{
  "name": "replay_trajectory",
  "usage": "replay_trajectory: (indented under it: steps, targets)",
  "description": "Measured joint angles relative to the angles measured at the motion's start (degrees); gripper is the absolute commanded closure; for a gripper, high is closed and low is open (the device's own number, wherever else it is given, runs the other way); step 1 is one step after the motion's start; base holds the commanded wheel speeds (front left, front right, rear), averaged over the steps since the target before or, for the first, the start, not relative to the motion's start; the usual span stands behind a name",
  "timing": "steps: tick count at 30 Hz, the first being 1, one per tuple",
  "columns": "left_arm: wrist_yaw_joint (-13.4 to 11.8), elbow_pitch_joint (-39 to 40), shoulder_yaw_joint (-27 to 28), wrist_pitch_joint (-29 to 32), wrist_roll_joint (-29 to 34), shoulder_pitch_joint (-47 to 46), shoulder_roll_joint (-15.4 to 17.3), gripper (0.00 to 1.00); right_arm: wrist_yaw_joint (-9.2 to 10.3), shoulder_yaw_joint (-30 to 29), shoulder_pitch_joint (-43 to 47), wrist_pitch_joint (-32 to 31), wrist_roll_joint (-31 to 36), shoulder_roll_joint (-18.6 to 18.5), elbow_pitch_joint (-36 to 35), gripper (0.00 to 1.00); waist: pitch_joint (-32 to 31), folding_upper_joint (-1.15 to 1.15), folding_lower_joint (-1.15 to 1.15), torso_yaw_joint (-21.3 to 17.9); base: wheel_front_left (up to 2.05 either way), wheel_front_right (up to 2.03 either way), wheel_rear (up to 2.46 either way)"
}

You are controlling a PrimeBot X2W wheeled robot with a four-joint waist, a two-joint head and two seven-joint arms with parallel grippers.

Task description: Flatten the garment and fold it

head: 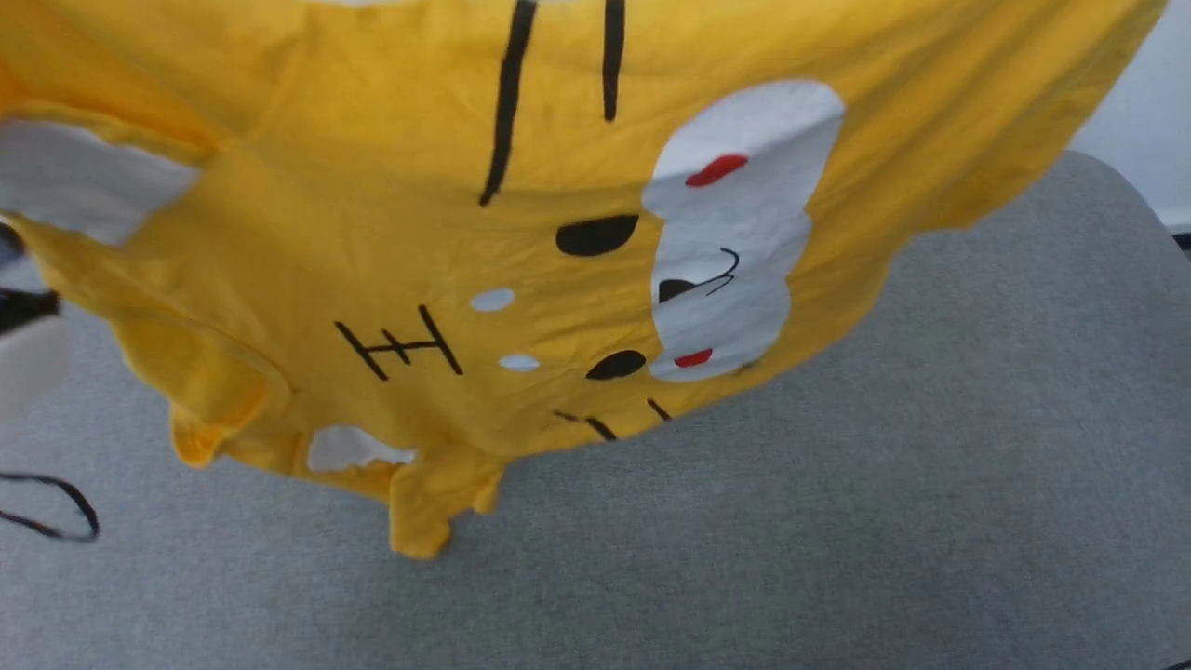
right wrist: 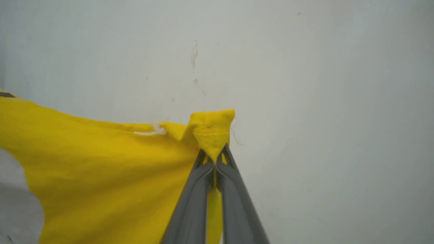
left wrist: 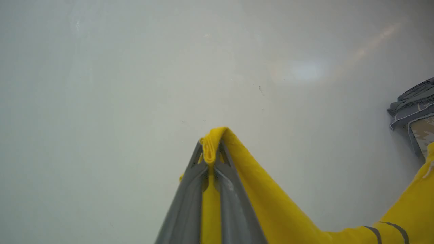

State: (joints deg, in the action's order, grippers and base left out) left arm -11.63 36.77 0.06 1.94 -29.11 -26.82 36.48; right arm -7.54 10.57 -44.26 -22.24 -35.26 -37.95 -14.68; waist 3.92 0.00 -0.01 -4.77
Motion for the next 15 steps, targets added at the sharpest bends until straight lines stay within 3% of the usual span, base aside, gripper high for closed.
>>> replay_trajectory:
  steps: [8, 15]
  targets:
    - [0.11, -1.90, 1.00, 0.83, -0.96, -14.33, 1.19, 1.00, 0.00, -6.41, -3.42, -1.36, 1.02, 1.94, -2.77, 1.00, 3.18, 0.00, 0.01, -1.87, 0.00, 0.00, 0.00]
    - [3.01, -11.47, -3.00, 1.45, -1.81, -29.44, 1.00, 1.00, 0.00, -8.80, -7.67, 1.49, 2.50, 3.35, 0.22, 1.00, 8.49, 0.00, 0.02, -2.53, 0.00, 0.00, 0.00]
